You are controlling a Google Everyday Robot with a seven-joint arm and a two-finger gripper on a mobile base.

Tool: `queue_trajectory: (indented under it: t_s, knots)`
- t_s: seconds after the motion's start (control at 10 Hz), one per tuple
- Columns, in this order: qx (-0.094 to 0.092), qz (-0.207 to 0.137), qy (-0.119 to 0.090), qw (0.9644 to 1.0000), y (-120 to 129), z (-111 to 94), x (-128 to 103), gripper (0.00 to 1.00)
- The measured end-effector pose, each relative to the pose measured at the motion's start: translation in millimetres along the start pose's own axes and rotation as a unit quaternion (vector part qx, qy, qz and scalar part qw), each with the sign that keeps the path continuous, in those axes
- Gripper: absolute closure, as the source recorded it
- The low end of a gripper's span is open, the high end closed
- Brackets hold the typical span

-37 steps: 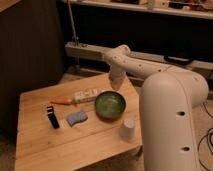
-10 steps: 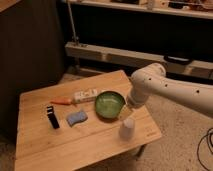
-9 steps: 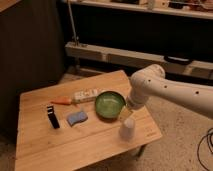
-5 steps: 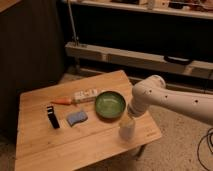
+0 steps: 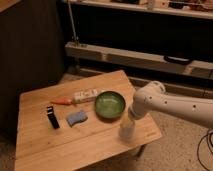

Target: Place the ceramic cup over the eraser

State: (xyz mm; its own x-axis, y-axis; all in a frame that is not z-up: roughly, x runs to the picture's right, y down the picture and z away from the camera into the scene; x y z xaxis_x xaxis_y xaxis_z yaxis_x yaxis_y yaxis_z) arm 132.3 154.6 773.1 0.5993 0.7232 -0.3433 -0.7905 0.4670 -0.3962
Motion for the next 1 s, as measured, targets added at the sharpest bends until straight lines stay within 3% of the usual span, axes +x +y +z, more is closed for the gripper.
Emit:
queue_trajectory:
  t_s: [0.4, 0.5, 0.7, 1.0]
  knots:
    - [-0.005, -0.013, 0.021, 0.9997, 9, 10, -6, 0.92]
    - [-0.004, -0.015, 0.024, 0.9996, 12, 10, -8, 0.98]
    - [-0.001, -0.019, 0.027, 0.9995, 16, 9, -9, 0.97]
    - [0.002, -0.018, 0.014, 0.9997, 13, 3, -11, 0.69]
